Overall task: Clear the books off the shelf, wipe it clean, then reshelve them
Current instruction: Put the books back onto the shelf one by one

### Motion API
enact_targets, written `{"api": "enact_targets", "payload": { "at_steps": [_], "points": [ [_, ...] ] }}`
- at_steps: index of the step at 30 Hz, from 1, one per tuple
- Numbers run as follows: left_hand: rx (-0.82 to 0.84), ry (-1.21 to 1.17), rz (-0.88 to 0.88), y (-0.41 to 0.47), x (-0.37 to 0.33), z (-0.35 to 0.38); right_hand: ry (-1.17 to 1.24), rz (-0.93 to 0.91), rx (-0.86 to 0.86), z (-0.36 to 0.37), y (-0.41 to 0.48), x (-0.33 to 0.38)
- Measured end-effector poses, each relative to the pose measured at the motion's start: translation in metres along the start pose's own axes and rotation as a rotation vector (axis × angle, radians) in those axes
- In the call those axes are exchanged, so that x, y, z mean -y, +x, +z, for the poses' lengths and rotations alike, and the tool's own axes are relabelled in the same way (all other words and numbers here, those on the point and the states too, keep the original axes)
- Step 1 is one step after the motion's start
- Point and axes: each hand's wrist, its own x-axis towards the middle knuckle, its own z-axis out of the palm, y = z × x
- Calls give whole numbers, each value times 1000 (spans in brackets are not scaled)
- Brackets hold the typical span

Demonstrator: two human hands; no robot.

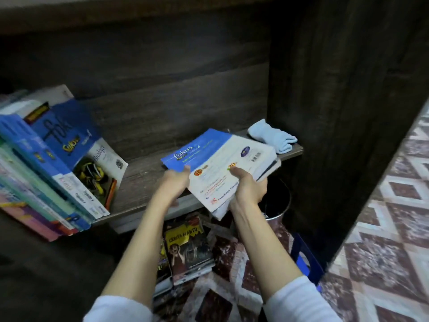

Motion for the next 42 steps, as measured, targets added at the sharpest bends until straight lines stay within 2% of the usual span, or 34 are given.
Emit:
{"api": "enact_targets", "payload": {
  "at_steps": [2,6,9,12,18,20,21,24,26,28,30,36,42],
  "points": [
    [98,-70,-92,-8,22,17,145,154,-51,-4,6,-1],
    [302,-532,-196,-25,31,44,186,169,-73,-5,7,-11],
    [318,-772,-192,-30,26,51,212,172,-87,-2,5,-21],
    [289,-764,-150,-28,26,52,141,162,-107,5,7,-35],
    [241,-666,-85,-27,29,55,-312,209,-127,10,18,-44],
    [225,-674,-61,-27,29,55,-454,170,-124,5,21,-39],
    [199,-677,-57,-26,29,55,-558,88,-134,1,23,-38],
    [142,-669,-44,-22,27,57,-992,-389,-177,-9,32,-28],
    [146,-658,-49,-19,26,55,-1207,-632,-133,-11,38,-14],
    [158,-654,-57,-18,26,54,-1399,-689,26,-12,47,1],
    [157,-649,-58,-16,28,54,-1539,-657,149,-12,54,11],
    [162,-611,-59,-13,28,50,-1472,-581,229,-16,61,24],
    [196,-564,-42,-9,29,46,-1509,-574,189,-19,61,28]
  ]
}}
